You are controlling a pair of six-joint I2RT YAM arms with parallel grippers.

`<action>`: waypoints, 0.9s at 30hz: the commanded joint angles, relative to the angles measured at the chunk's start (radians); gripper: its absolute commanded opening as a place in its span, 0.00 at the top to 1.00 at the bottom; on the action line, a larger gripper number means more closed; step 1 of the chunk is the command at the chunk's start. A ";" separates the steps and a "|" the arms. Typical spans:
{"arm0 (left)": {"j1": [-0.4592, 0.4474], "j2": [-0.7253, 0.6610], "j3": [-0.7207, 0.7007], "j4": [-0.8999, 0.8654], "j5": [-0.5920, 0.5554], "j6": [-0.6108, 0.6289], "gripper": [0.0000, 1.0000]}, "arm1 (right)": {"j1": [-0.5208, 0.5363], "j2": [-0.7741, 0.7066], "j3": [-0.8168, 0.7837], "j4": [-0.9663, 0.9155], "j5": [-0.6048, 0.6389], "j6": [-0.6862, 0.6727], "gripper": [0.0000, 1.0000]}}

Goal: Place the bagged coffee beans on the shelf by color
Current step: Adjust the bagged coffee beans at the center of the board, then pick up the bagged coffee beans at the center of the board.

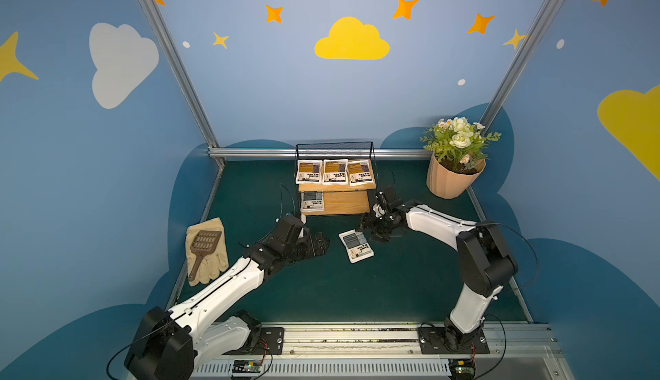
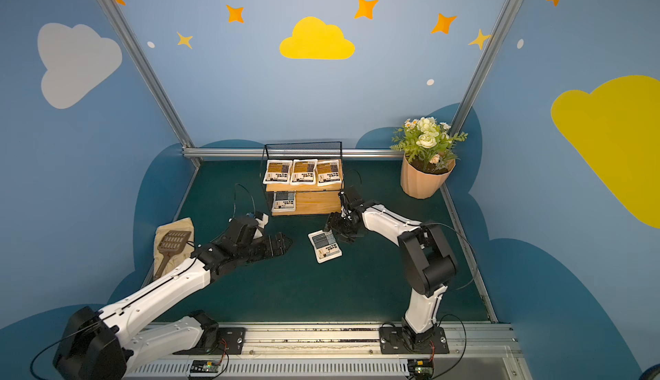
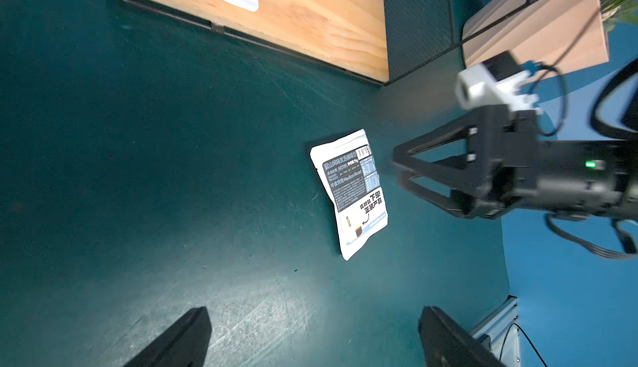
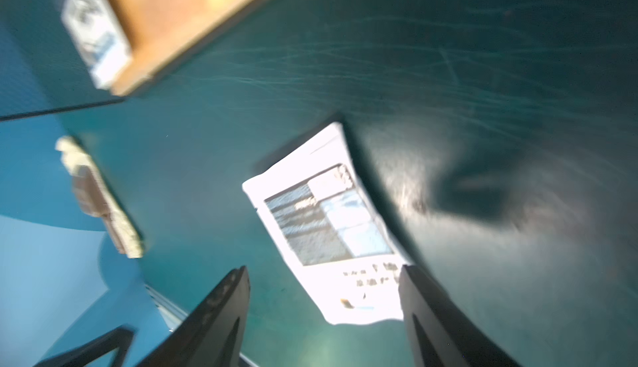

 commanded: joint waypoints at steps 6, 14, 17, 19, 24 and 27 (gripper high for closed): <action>-0.025 0.174 0.138 0.061 0.087 0.065 0.00 | -0.007 -0.243 -0.275 0.184 -0.012 0.186 0.24; -0.085 0.416 0.302 0.121 0.143 0.097 0.00 | 0.023 -0.379 -0.534 0.347 0.023 0.344 0.23; -0.102 0.500 0.360 0.140 0.151 0.102 0.00 | 0.044 -0.425 -0.612 0.404 0.059 0.396 0.23; -0.109 0.554 0.390 0.160 0.158 0.099 0.00 | 0.054 -0.458 -0.656 0.430 0.077 0.425 0.23; -0.108 0.665 0.451 0.179 0.165 0.102 0.00 | 0.072 -0.506 -0.720 0.464 0.103 0.459 0.24; -0.107 0.715 0.464 0.194 0.158 0.102 0.00 | 0.074 -0.504 -0.737 0.502 0.093 0.475 0.24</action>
